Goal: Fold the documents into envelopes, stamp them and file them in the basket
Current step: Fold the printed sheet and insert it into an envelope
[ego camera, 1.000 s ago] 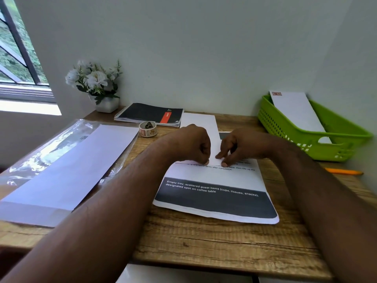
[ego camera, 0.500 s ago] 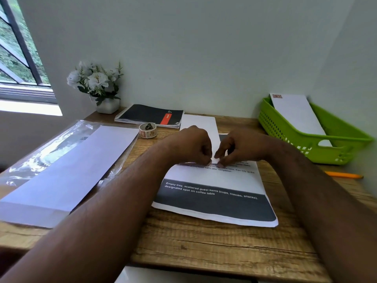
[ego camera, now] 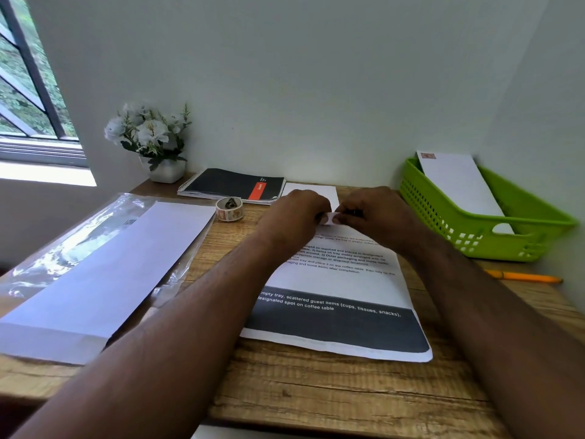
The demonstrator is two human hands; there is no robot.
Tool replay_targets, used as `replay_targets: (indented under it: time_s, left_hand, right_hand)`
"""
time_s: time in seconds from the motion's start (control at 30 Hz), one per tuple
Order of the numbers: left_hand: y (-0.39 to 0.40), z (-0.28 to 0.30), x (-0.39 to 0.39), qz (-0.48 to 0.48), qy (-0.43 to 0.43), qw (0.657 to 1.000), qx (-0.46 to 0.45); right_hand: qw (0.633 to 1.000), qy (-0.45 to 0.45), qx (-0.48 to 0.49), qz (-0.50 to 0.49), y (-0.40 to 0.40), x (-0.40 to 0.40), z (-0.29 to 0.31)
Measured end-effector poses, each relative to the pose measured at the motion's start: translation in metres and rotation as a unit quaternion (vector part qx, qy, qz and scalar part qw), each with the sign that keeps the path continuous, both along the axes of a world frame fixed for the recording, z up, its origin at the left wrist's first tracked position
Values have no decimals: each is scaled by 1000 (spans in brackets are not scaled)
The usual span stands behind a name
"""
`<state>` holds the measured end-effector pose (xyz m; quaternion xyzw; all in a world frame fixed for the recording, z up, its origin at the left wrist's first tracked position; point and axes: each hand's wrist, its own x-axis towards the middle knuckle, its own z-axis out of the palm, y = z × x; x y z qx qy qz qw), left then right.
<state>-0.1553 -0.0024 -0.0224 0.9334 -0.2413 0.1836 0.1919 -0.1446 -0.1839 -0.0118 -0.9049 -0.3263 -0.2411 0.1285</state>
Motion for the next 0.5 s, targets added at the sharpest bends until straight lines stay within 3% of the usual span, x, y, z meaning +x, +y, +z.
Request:
replay_targets:
  time_s: [0.1,0.23,0.3,0.37,0.5]
  left_hand:
    - [-1,-1,-1,-19,-97,994,-48]
    - [4,2,0,-22,-225,971,-77]
    - [10,9,0,-14,-263,950,-170]
    - [18,18,-2,-9,-244,912,-329]
    - [28,26,-1,-37,-81,794,-601]
  right_hand:
    - [997,-64,34,15,1,1,1]
    - [987,-83,134,-26,-5,3,5]
    - [973,-90,213,-17,-14,1,7]
    - [954,-74,291,-24,-23,2,3]
    - [906,-22,406,-119,-27,22,-14]
